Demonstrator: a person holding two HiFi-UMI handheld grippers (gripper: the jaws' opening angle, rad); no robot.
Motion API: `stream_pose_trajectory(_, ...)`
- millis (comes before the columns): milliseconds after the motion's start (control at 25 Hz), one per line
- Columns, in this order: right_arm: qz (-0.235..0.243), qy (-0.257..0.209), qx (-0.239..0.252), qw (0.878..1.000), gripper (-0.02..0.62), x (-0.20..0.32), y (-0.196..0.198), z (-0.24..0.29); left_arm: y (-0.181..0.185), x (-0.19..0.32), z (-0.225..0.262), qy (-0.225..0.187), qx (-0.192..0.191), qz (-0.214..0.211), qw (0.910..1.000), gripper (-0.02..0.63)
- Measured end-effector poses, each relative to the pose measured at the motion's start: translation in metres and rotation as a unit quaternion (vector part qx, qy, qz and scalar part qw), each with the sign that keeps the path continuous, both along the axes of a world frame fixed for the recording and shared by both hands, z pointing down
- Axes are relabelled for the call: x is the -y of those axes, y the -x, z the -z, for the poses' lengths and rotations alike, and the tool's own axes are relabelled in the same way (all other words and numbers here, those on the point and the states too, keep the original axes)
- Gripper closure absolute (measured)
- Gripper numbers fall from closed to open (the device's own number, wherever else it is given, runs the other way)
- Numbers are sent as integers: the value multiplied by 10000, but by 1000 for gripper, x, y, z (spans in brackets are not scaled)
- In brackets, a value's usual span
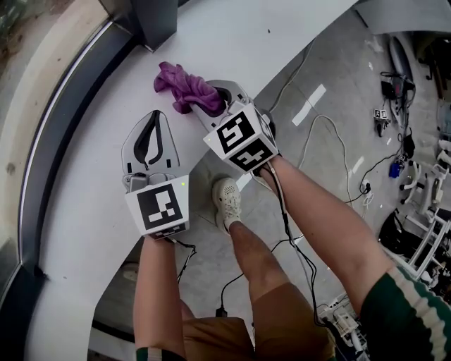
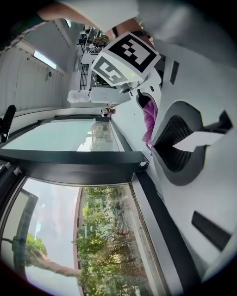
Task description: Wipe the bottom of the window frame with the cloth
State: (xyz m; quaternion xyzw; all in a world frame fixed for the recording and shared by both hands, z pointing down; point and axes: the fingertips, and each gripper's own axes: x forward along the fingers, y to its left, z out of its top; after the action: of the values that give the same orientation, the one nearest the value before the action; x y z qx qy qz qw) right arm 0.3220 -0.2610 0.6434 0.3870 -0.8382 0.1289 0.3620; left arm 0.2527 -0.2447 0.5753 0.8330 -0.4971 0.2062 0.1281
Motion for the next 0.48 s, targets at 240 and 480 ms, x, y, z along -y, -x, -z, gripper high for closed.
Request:
stream_pose_trajectory(240,-153,82,-45,9998,469,-26,-21,-4,-18,-19,-10,159,-145,-281,9994,602)
stream_pose_trajectory(480,-253,188,-24,9995,469,-61,-47,-16,-54,-54,-21,281,-247,-712,9968,601)
